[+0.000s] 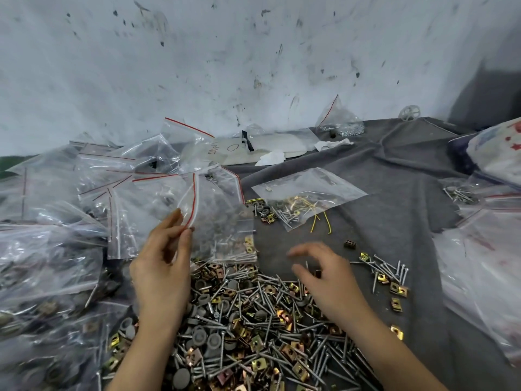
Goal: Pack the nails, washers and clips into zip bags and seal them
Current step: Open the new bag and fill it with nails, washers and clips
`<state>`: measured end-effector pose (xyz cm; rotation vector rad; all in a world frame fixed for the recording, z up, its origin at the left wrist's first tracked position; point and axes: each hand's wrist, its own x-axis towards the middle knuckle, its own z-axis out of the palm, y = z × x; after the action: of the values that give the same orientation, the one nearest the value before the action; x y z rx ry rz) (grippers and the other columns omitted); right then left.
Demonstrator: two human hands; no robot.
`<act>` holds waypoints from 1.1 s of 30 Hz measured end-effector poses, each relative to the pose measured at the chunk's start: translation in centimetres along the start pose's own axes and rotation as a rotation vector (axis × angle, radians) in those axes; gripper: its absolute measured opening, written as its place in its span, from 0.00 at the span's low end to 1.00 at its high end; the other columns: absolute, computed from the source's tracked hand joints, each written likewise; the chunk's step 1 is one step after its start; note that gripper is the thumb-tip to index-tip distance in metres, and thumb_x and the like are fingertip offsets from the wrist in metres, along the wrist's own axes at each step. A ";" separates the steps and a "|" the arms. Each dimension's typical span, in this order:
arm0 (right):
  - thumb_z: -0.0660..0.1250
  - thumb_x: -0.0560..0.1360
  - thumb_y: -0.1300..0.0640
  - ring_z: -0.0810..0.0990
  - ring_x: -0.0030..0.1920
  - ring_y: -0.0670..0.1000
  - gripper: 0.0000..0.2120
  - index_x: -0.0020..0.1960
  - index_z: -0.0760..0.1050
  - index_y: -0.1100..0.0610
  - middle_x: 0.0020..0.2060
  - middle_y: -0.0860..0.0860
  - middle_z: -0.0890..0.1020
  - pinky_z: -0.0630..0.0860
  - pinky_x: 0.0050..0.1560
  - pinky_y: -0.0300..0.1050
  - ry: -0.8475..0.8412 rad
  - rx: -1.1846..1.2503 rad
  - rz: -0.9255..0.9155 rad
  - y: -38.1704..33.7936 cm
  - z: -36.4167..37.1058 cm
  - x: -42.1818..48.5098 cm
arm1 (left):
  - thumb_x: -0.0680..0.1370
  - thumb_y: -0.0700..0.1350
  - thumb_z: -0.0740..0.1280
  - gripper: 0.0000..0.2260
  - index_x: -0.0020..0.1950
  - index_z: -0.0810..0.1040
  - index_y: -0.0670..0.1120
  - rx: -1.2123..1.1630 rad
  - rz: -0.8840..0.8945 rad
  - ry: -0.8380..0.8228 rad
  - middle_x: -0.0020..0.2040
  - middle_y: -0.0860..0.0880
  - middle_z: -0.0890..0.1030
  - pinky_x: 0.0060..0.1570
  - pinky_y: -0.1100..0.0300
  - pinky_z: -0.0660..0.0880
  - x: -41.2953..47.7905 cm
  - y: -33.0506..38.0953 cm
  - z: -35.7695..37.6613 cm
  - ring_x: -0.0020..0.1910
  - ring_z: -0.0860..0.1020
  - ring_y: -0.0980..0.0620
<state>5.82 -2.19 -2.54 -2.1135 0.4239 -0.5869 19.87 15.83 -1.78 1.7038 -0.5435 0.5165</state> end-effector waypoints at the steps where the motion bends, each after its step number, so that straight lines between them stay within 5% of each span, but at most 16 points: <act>1: 0.68 0.75 0.58 0.72 0.56 0.41 0.07 0.47 0.77 0.45 0.48 0.40 0.77 0.64 0.54 0.32 -0.044 -0.161 -0.034 0.1 0.2 -0.1 | 0.76 0.39 0.68 0.06 0.49 0.79 0.49 0.011 0.005 0.005 0.62 0.52 0.78 0.55 0.70 0.74 0.0 0.1 0.0 0.53 0.77 0.69; 3: 0.66 0.76 0.55 0.71 0.55 0.44 0.04 0.47 0.78 0.47 0.45 0.41 0.75 0.64 0.53 0.35 -0.134 -0.363 -0.071 0.2 0.6 -0.3 | 0.76 0.38 0.68 0.06 0.51 0.79 0.47 0.022 0.017 0.008 0.64 0.49 0.77 0.58 0.60 0.76 -0.2 0.4 0.1 0.56 0.77 0.64; 8: 0.62 0.78 0.55 0.70 0.60 0.51 0.10 0.57 0.77 0.49 0.55 0.47 0.78 0.68 0.61 0.45 -0.279 -0.640 -0.047 -0.3 -0.1 0.8 | 0.76 0.36 0.68 0.06 0.52 0.80 0.42 0.102 0.132 -0.046 0.64 0.47 0.75 0.58 0.39 0.75 -0.5 1.1 0.0 0.63 0.76 0.44; 19: 0.67 0.74 0.58 0.73 0.61 0.53 0.12 0.58 0.75 0.52 0.56 0.51 0.78 0.68 0.60 0.47 -0.686 -0.833 -0.047 -2.9 -1.7 3.1 | 0.79 0.45 0.57 0.07 0.54 0.73 0.49 -0.023 0.295 -0.111 0.69 0.47 0.71 0.62 0.42 0.72 -0.9 2.0 0.4 0.68 0.71 0.46; 33: 0.64 0.77 0.55 0.68 0.63 0.56 0.12 0.58 0.72 0.57 0.59 0.55 0.75 0.64 0.64 0.52 -0.772 -1.099 -0.199 -2.7 -1.3 3.3 | 0.79 0.48 0.58 0.07 0.55 0.73 0.54 -0.056 0.267 -0.089 0.69 0.56 0.70 0.60 0.41 0.73 -0.6 0.9 0.5 0.67 0.73 0.49</act>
<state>8.05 -3.20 1.16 -3.1995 0.0588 0.5404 18.92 15.24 -1.56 1.6157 -0.8494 0.6116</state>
